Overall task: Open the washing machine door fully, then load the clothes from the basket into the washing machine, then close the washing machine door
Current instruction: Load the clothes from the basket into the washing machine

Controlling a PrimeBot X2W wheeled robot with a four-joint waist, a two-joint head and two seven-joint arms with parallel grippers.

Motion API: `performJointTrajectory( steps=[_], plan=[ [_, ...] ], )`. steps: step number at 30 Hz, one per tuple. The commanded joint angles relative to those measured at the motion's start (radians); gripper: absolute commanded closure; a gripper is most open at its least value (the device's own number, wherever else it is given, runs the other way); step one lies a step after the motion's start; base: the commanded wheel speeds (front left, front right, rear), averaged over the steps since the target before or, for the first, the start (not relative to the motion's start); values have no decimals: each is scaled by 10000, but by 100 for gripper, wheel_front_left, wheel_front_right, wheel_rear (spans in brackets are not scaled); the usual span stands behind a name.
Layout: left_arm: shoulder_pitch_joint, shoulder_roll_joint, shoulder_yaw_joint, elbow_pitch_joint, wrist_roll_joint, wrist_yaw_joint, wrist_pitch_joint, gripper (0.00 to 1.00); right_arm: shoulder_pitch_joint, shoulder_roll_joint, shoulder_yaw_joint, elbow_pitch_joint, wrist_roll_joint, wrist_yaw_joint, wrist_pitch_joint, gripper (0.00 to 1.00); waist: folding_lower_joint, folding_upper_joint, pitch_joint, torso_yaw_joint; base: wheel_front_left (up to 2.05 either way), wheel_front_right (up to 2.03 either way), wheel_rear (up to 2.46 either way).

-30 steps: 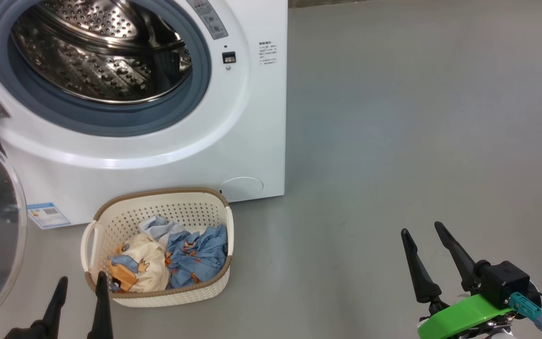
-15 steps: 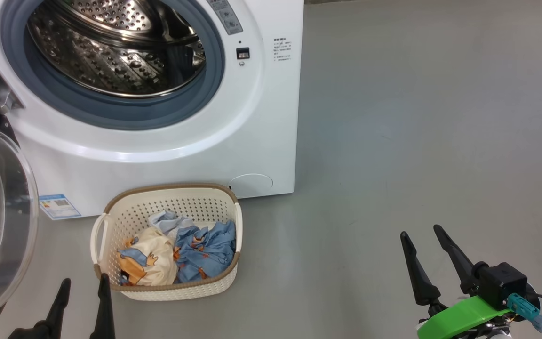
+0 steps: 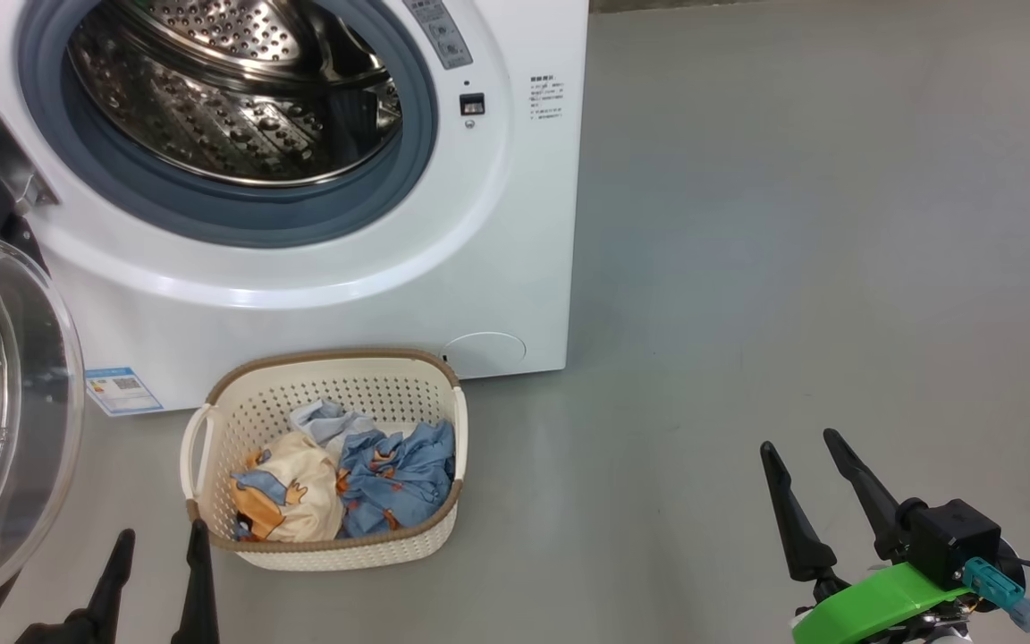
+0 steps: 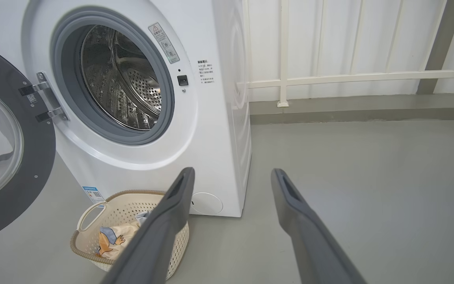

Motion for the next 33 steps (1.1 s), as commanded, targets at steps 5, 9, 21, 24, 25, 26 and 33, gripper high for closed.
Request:
performJointTrajectory(
  steps=[5, 9, 21, 24, 25, 26, 33],
  plan=[
    [-259, 216, 276, -191, 10, -25, -57, 0, -24, -6, 255, -171, -30, 98, -120, 0, 0, 0, -30, 40, 0, 0, 0],
    [-287, 251, 290, -198, 22, -25, -57, 0, -27, -6, 261, -160, -23, 98, -120, 0, 0, 0, -23, 56, 0, 0, 0],
    [-426, 232, 403, -50, 58, -25, -57, 0, -54, 0, 255, -145, 20, 98, -120, 0, 0, 0, 78, 95, 51, -51, 0],
    [-447, 225, 420, -32, 60, -25, -57, 0, -59, -4, 243, -141, 32, 98, -120, 0, 0, 0, 90, 106, 150, -150, 0],
    [-455, 220, 438, -30, 55, -25, -57, 0, -58, -7, 241, -137, 35, 98, -120, 0, 0, 0, 94, 110, 177, -177, 0],
    [-455, 220, 438, -30, 55, -25, -57, 0, -58, -7, 241, -137, 35, 98, -120, 0, 0, 0, 94, 110, 177, -177, 0],
    [-547, 185, 522, -294, 6, -25, -57, 0, -78, -16, 224, -137, 75, 98, -120, 0, 0, 0, 158, 140, 205, -205, 0]
  ],
)
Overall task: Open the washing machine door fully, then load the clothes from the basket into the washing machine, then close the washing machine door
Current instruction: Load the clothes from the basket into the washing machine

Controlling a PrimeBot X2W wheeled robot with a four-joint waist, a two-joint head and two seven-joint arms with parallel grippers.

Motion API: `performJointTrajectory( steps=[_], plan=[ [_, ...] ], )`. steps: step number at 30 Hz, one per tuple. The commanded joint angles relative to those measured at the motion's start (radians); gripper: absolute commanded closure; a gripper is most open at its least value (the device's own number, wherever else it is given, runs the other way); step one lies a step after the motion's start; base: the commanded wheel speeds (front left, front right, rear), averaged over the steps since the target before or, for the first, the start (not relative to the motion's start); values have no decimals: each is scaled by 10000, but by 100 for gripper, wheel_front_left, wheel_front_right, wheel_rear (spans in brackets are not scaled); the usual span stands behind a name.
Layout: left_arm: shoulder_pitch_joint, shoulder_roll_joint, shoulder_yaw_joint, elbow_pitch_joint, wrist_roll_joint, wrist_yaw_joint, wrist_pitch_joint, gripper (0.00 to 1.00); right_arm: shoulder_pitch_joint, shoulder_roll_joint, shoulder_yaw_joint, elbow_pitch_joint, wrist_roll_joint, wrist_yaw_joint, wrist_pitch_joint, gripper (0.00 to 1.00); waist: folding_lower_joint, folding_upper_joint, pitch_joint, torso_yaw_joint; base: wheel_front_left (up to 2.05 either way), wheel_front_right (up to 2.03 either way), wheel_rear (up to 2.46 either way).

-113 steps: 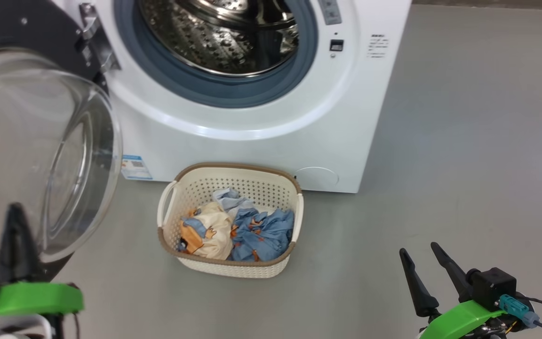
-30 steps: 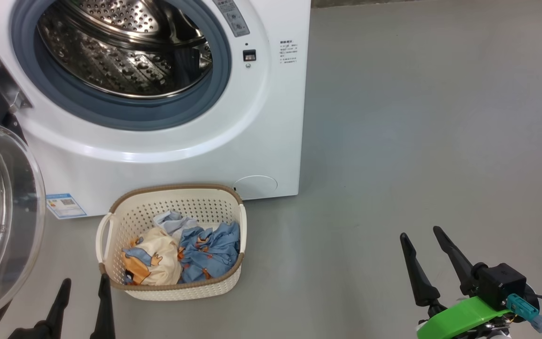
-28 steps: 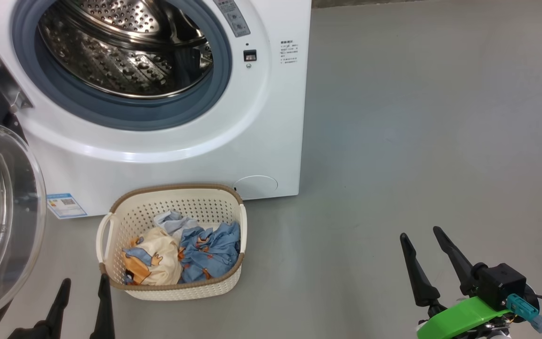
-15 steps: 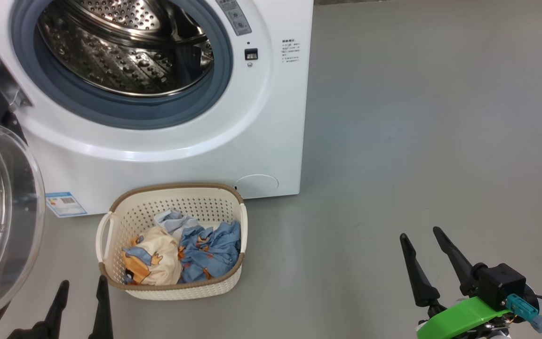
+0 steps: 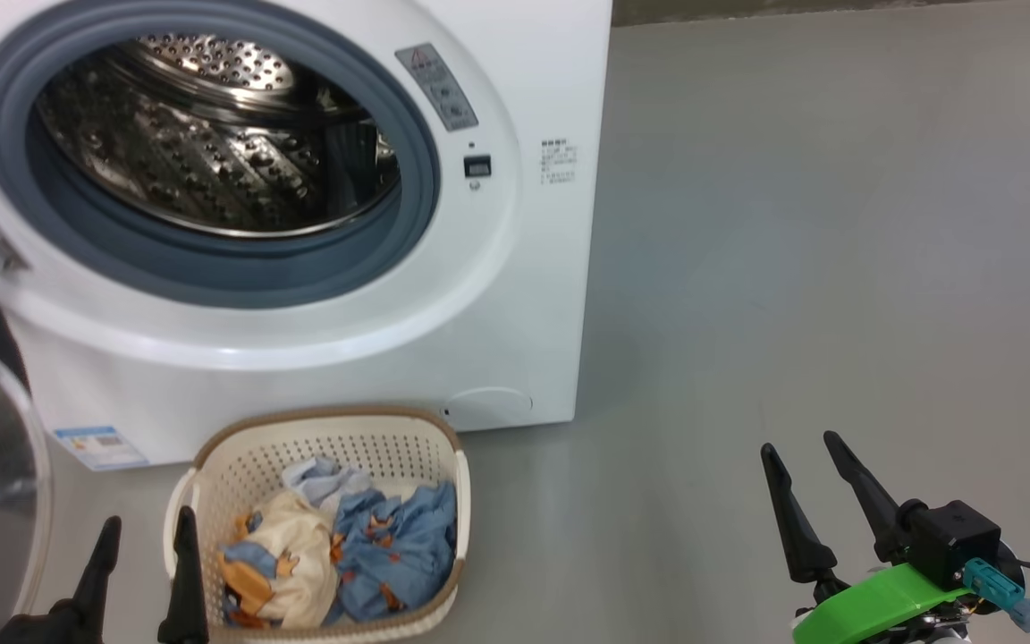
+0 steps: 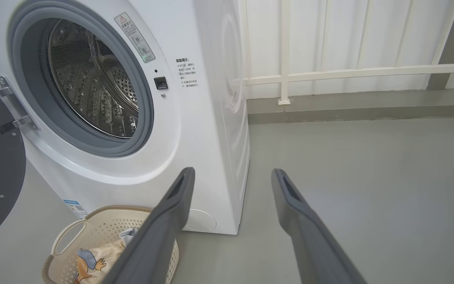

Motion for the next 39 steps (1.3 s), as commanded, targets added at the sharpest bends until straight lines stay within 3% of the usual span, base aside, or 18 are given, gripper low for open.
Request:
performJointTrajectory(
  steps=[1, 11, 39],
  plan=[
    [-398, 148, 371, -283, 12, -25, -59, 0, -84, -19, 229, -235, 16, 98, -120, 0, 0, 0, 14, 7, 179, -179, 0],
    [-294, 177, 215, -217, 187, -25, -59, 0, -155, -13, 231, -225, 23, 98, -120, 0, 0, 0, 183, 11, 103, -103, 0],
    [-744, 54, -152, 41, 172, -25, -59, 0, -455, 1, 130, -158, -16, 98, -120, 0, 0, 0, 1647, -169, 2, -2, 0]
  ],
)
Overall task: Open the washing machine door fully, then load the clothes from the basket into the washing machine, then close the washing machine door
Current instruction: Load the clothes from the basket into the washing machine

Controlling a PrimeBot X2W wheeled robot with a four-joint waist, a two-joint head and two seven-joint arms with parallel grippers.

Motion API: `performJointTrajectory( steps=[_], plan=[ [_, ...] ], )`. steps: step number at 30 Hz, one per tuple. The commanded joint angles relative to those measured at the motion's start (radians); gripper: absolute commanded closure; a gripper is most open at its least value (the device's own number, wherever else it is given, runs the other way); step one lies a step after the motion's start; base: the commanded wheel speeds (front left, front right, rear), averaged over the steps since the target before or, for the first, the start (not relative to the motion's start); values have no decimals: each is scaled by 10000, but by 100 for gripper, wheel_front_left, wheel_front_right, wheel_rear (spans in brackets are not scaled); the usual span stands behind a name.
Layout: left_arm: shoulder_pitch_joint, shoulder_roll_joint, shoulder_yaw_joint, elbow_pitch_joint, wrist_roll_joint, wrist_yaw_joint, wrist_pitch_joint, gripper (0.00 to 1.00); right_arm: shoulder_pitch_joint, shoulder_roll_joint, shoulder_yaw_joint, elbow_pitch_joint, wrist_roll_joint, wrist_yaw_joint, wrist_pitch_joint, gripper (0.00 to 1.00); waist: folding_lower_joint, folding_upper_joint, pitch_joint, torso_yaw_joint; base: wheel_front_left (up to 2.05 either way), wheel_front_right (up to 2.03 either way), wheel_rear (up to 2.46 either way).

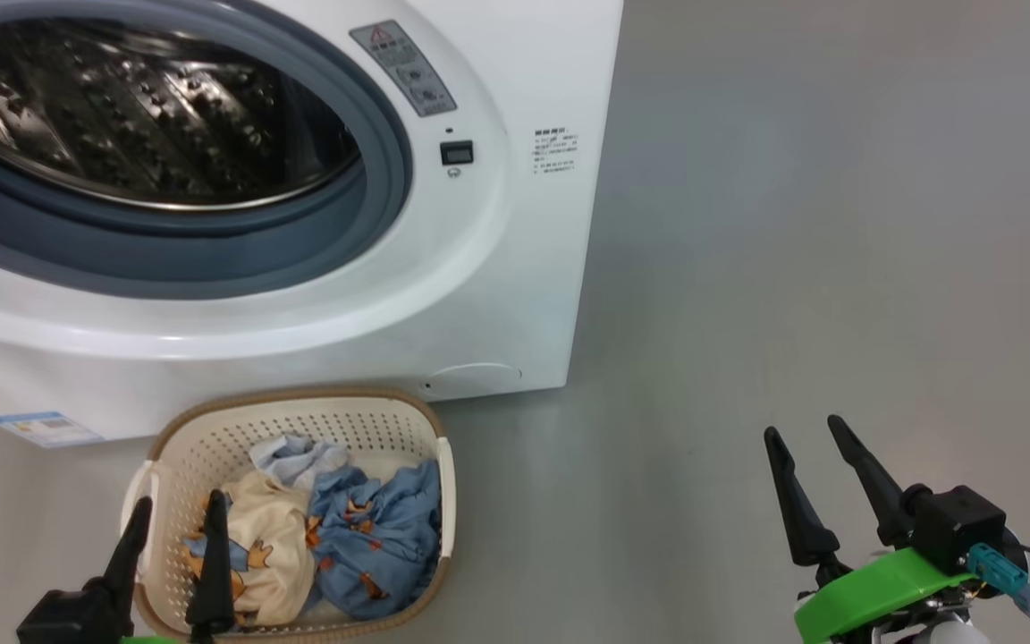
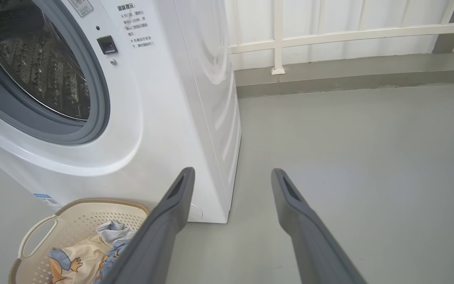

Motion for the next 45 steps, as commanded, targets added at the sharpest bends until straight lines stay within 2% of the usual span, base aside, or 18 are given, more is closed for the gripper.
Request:
performJointTrajectory(
  steps=[1, 14, 28, 37, 45],
  plan=[
    [-384, 104, 276, -166, 62, -25, -59, 0, -255, -8, 209, -198, -19, 98, -120, 0, 0, -1, 263, -33, 0, 0, 0],
    [-1113, 94, 357, 174, -62, -25, -59, 0, -657, 21, 245, -307, -33, 98, -120, 0, 0, -1, 1765, -374, 0, 0, 0],
    [-3000, 845, 188, 1812, 91, -24, -59, 0, -1286, 108, 395, -610, -21, 98, -120, 0, 0, -1, 3847, -893, 0, 0, 0],
    [-4602, 1799, 207, 3830, 447, 72, 203, 0, -1779, 336, 648, -727, 131, 98, -120, 0, 0, -1, 5173, -1407, 0, 0, 0],
    [-5597, 2538, 167, 4838, 662, 220, 942, 0, -2090, 424, 784, -761, 259, 98, -120, 0, 0, -1, 6076, -1717, 0, 0, 0]
  ],
)
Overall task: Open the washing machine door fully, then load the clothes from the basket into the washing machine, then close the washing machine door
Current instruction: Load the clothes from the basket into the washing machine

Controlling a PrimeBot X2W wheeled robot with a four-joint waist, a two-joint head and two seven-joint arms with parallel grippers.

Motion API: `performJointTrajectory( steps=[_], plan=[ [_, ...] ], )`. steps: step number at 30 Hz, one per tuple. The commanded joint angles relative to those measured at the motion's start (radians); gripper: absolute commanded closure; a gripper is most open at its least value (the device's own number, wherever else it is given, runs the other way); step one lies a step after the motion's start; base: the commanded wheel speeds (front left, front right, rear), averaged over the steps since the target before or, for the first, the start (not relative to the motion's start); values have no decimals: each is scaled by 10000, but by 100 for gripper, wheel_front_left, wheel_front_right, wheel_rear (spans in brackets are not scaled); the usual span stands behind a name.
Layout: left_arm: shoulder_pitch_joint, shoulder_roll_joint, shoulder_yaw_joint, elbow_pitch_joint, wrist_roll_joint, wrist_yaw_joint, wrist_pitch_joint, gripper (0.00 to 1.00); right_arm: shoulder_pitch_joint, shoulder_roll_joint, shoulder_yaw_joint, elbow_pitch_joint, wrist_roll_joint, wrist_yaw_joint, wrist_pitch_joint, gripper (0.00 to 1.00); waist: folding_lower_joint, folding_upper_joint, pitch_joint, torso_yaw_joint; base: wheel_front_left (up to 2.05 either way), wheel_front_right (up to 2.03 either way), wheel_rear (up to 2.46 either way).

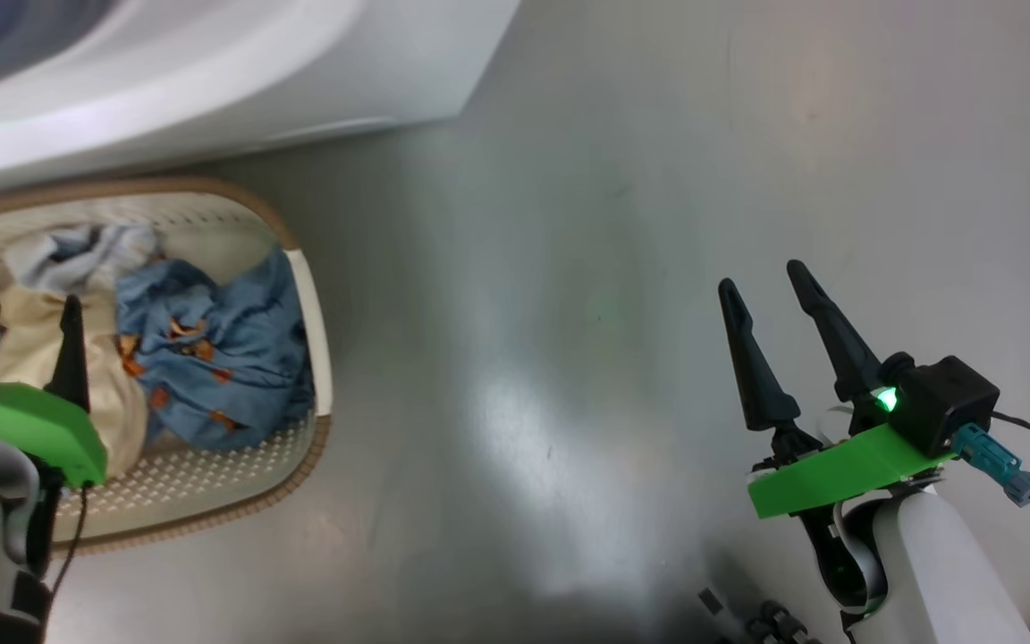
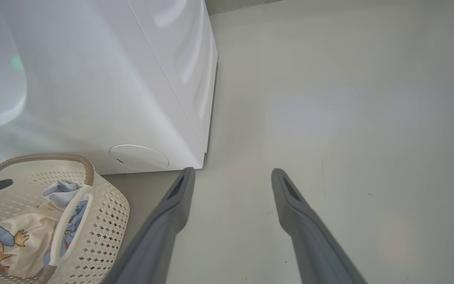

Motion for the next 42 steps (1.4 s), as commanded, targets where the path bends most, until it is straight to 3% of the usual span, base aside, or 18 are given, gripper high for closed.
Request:
performJointTrajectory(
  steps=[1, 22, 34, 42],
  plan=[
    [74, 480, 260, -2, 106, 55, 39, 0, 149, 86, 252, -236, 58, 98, -118, 0, 0, -1, 618, -378, 0, 0, 0],
    [-1343, 2084, -537, 1891, 1265, 940, 2410, 0, -158, 109, 733, -376, 745, 98, -118, 0, 0, -1, 1630, -868, 0, 0, 0],
    [-2236, 2606, -1204, 2338, 1474, 328, 3958, 0, -283, 110, 971, -434, 1121, 98, -118, 0, 0, -1, 2036, -1262, 0, 0, 0],
    [-2503, 2718, -1265, 2700, 1278, 194, 4795, 0, -301, 110, 1039, -484, 1282, 98, -118, 0, 0, -1, 2157, -1420, 0, 0, 0]
  ],
)
